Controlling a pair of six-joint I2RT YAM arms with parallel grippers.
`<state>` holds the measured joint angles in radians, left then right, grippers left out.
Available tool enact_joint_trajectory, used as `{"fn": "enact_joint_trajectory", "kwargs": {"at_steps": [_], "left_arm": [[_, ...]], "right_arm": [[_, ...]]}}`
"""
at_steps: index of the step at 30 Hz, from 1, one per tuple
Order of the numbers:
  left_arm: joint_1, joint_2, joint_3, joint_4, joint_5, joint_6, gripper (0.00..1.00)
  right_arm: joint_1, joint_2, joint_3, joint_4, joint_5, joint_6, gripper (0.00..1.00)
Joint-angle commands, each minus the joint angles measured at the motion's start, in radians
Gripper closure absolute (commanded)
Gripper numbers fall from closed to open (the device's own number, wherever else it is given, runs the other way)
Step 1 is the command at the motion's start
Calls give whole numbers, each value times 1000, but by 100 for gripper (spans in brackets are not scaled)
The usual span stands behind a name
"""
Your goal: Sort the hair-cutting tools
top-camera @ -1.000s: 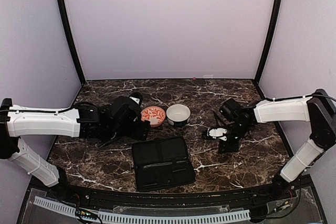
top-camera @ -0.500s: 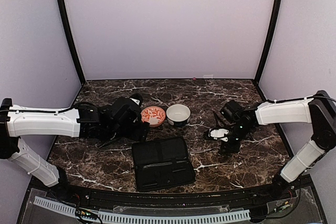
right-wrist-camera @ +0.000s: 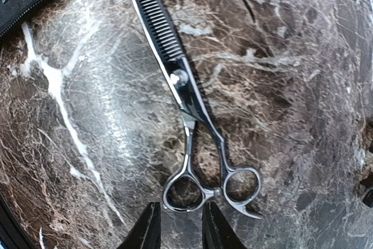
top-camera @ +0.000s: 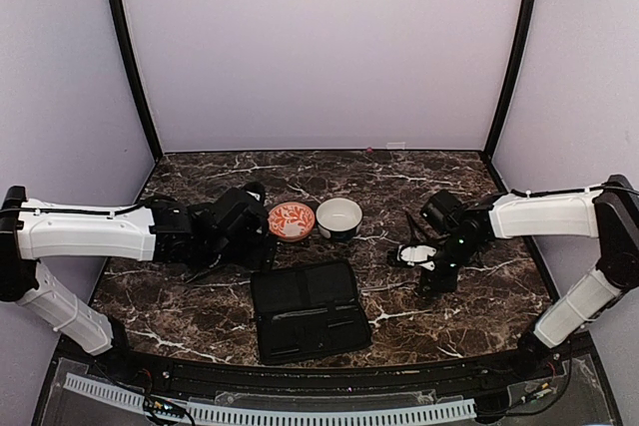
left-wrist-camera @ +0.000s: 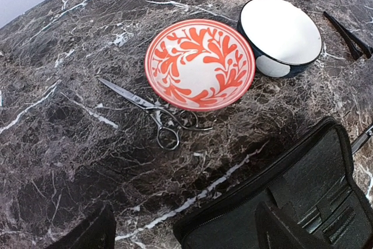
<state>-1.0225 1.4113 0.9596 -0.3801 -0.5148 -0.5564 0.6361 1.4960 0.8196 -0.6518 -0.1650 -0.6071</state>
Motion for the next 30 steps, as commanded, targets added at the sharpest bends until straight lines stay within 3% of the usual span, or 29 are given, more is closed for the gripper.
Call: {"fn": "enact_joint_trajectory", "kwargs": {"at_steps": [1, 12, 18, 27, 30], "left_arm": [[8, -12, -29, -24, -15, -19, 15], [14, 14, -36, -36, -12, -31, 15], [28, 40, -52, -65, 18, -55, 15], [29, 21, -68, -134, 128, -106, 19], [29, -26, -100, -128, 227, -105, 27]], "right_arm": [[19, 25, -11, 4, -36, 11, 75], [26, 118, -39, 68, 22, 40, 77], [27, 106, -35, 54, 44, 38, 100], [43, -43, 82, -93, 38, 53, 100], [63, -76, 114, -131, 23, 59, 100]]}}
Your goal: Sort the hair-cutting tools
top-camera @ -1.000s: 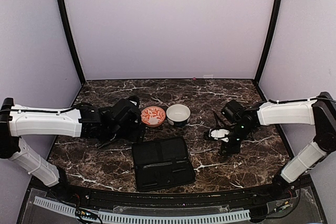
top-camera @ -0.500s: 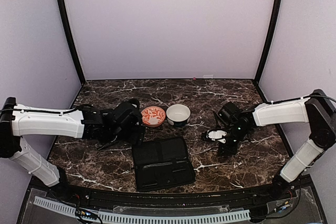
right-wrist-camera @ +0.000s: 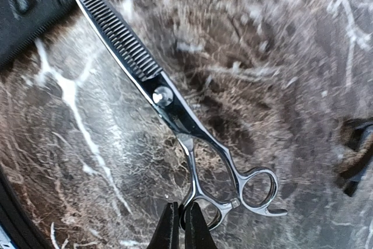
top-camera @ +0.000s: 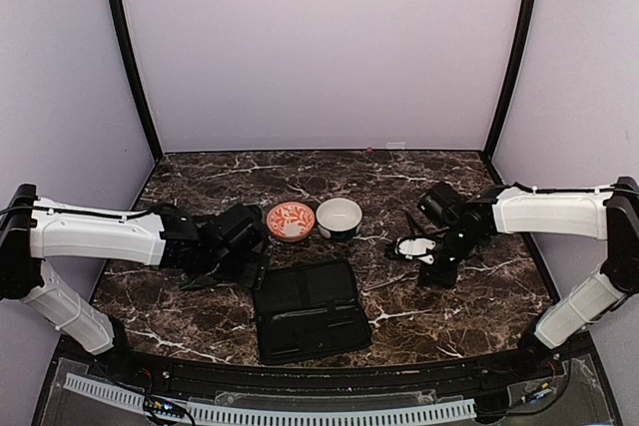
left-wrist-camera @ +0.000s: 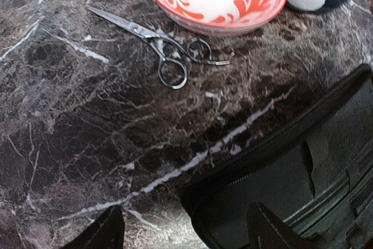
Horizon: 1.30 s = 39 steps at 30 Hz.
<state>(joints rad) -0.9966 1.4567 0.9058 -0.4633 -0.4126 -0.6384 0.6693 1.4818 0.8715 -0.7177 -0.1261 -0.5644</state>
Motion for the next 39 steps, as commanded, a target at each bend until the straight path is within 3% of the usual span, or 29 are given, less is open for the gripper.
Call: {"fn": "enact_joint_trajectory", "kwargs": {"at_steps": [1, 6, 13, 21, 26, 35, 39], "left_arm": [[3, -90, -62, -31, 168, -17, 30], [0, -148, -160, 112, 405, 25, 41], [-2, -72, -107, -79, 220, -184, 33], [-2, -7, -153, 107, 284, -241, 36], [-2, 22, -172, 185, 257, -323, 51], [-4, 54, -165, 280, 207, -344, 89], [-4, 76, -143, 327, 173, -332, 99]], "right_arm": [[36, -71, 68, -72, -21, 14, 100], [49, -90, 76, -70, -48, 10, 100], [50, -118, 40, -37, -81, 17, 100], [50, -182, -20, -17, -77, 23, 100], [50, -190, -31, -10, -79, 29, 100], [50, -183, -30, -12, -85, 38, 100], [50, -190, -28, -14, -77, 35, 100]]}}
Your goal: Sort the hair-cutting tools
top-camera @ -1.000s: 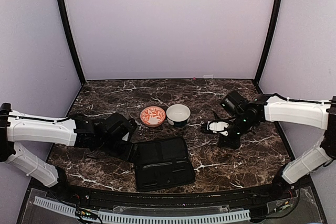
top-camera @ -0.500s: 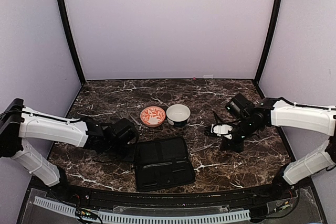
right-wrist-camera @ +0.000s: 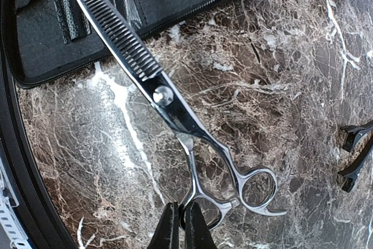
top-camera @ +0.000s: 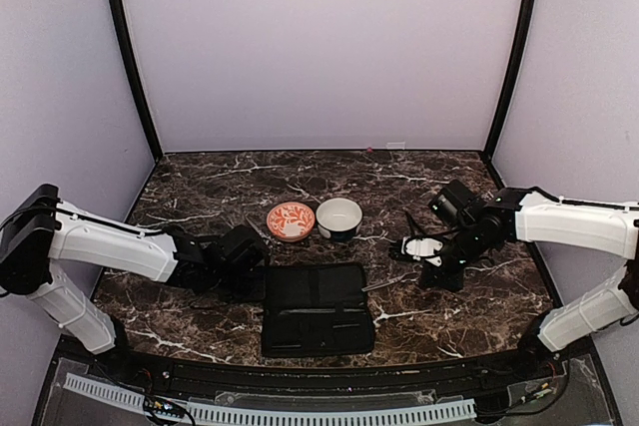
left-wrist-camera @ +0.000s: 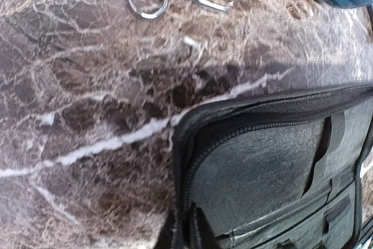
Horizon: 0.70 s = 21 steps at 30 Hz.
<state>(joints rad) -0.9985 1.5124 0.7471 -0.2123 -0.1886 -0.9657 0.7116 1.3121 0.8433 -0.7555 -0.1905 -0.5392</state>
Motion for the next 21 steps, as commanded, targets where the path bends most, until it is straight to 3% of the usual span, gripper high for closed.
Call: {"fn": "enact_joint_trajectory", "kwargs": {"at_steps": [1, 8, 19, 20, 21], "left_arm": [[-2, 28, 26, 82, -65, -4, 100], [-2, 44, 58, 89, -157, -48, 100], [-5, -18, -41, 179, -204, -166, 100], [-5, -26, -38, 175, -203, -147, 97], [-5, -35, -29, 159, -201, -115, 86]], "right_arm": [[8, -20, 1, 28, -16, 11, 100], [25, 29, 71, 8, -20, 28, 100], [54, 38, 87, -15, -17, 29, 100], [57, 40, 88, -14, -17, 33, 100], [56, 41, 90, -12, -17, 35, 100]]}}
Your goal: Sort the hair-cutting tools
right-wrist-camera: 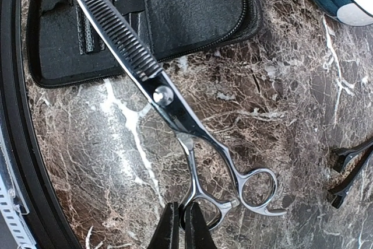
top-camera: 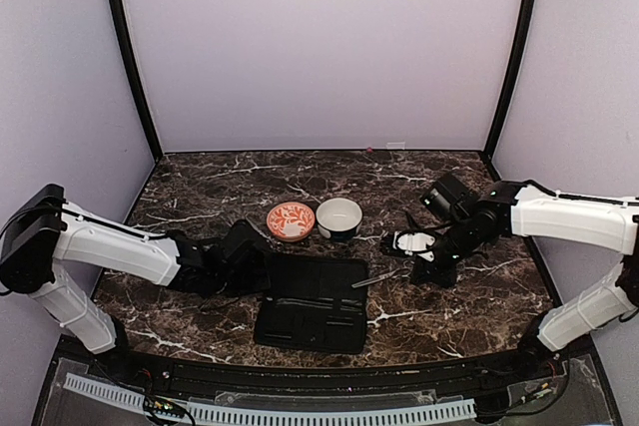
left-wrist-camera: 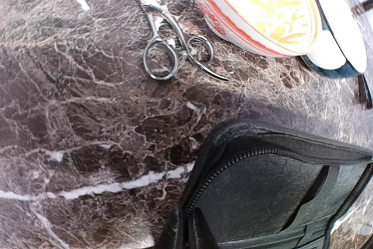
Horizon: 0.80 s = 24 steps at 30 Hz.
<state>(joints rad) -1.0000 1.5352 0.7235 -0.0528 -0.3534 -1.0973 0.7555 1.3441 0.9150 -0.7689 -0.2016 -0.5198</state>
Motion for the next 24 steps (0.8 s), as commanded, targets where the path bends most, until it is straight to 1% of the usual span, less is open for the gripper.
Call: {"fn": "enact_joint_trajectory", "kwargs": {"at_steps": [1, 3, 5, 8, 10, 13, 14, 16, 19, 24], "left_arm": [[-3, -69, 11, -17, -24, 69, 77], [-9, -102, 48, -56, 12, 189, 66], [-24, -139, 71, -82, 67, 332, 59], [-68, -178, 86, -113, 241, 553, 52], [-135, -185, 93, -132, 368, 666, 45], [-234, -142, 142, -227, 388, 746, 45], [-251, -112, 156, -247, 396, 777, 46], [-281, -72, 171, -264, 364, 834, 46], [-290, -6, 196, -287, 301, 880, 46], [-290, 65, 202, -259, 318, 976, 47]], "right_arm": [[13, 8, 21, 1, -3, 18, 100], [13, 0, 23, 2, 9, 16, 100], [12, -19, 22, 2, 27, 15, 100], [10, -57, 8, 3, 42, 4, 100], [10, -76, -8, 6, 55, -2, 100], [11, -88, -30, 19, 69, 4, 100], [11, -91, -36, 24, 73, 8, 100], [10, -92, -42, 31, 87, 12, 100], [0, -91, -52, 54, 149, 23, 100], [-16, -108, -53, 43, 149, 25, 100]]}}
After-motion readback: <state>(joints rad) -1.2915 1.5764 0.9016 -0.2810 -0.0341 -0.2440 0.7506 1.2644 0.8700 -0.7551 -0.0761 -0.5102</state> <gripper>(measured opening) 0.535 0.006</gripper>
